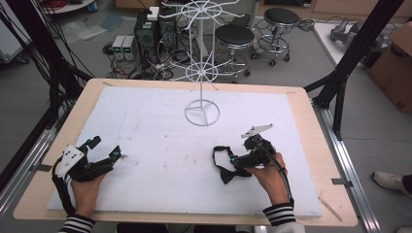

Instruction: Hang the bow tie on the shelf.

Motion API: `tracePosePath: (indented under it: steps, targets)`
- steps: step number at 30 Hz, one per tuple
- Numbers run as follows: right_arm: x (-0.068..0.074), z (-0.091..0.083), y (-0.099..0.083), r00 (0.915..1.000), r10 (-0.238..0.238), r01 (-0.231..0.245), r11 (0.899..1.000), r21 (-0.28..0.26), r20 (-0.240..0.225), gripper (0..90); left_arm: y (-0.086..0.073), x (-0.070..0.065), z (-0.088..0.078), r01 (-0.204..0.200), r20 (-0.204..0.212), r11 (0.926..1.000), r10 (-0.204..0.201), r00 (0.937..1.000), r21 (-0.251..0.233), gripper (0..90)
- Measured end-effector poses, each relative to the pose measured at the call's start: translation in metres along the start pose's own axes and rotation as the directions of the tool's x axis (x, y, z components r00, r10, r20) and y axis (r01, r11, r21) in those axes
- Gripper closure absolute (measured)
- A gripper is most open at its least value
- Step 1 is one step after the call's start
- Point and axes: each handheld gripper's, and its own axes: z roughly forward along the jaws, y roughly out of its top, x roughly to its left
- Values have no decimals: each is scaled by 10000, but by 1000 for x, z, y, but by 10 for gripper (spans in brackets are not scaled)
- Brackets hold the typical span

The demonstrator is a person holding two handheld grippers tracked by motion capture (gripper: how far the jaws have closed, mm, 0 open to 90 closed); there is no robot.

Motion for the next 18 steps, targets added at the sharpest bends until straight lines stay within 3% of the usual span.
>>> tracePosePath:
  steps: [18]
  targets:
    - [4,17,6,9998,-51,72,9922,1248,-169,419,0,0,0,0,6,10000,0,10000,-4,152]
